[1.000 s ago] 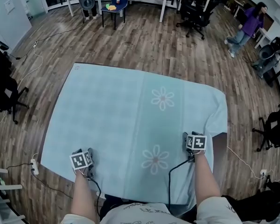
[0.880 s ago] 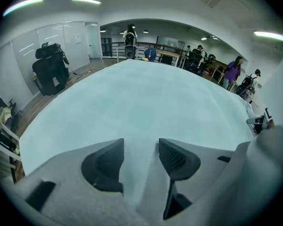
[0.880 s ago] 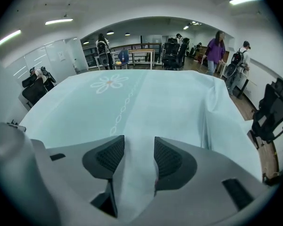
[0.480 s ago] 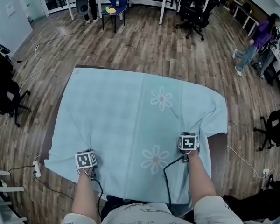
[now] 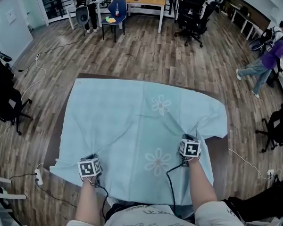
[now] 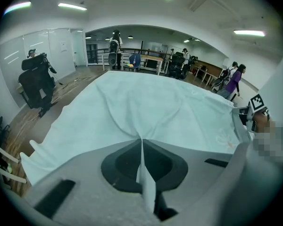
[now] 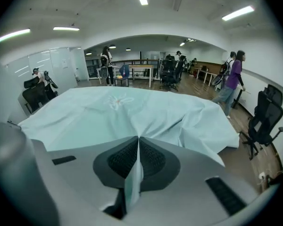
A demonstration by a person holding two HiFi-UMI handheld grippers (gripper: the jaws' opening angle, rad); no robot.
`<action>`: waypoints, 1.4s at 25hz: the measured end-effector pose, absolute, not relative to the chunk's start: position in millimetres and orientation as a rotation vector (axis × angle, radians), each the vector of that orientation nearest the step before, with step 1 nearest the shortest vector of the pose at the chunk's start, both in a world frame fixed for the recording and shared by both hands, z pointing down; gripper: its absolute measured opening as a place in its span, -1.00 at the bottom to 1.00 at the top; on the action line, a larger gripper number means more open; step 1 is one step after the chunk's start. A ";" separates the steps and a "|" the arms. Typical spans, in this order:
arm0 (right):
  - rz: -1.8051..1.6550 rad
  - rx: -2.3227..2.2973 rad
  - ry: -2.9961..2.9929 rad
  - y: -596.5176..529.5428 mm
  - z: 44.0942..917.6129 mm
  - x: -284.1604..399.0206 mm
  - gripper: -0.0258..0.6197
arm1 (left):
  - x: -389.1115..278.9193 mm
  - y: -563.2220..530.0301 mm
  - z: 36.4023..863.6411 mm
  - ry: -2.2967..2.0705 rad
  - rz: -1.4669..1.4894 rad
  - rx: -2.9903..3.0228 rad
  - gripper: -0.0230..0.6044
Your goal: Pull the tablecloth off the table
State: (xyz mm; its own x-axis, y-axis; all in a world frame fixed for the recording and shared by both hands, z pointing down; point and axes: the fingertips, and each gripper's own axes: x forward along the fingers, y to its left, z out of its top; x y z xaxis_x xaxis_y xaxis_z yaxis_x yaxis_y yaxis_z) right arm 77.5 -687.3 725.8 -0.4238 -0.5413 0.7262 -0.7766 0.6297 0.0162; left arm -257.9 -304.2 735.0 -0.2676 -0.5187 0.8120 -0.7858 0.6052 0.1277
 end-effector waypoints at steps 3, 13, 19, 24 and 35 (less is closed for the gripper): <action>0.396 0.994 -2.204 -666.0 698.8 64.4 -0.88 | -251.6 -305.2 717.4 -1.961 0.327 1.081 -0.90; 0.258 0.897 -2.404 -562.4 610.8 28.1 -0.88 | -205.6 -327.3 639.0 -1.933 0.271 1.403 -0.90; 0.247 0.923 -2.514 -497.1 555.4 22.2 -0.88 | -170.2 -336.4 575.4 -1.918 0.253 1.646 -0.90; 0.261 0.988 -2.609 -459.6 511.5 19.7 -0.88 | -152.8 -337.5 520.2 -1.959 0.256 1.818 -0.90; 0.061 1.096 -2.826 -392.5 415.2 6.3 -0.88 | -136.6 -310.5 428.3 -2.111 0.250 2.032 -0.90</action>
State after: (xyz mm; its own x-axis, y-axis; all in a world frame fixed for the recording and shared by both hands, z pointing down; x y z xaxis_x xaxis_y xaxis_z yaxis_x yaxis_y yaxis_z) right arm 6.3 -392.5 415.2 -0.7332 -0.6699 0.1165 -0.6743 0.7384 0.0024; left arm -136.6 -310.5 428.3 -0.0345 -0.9652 0.2592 -0.9990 0.0402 0.0168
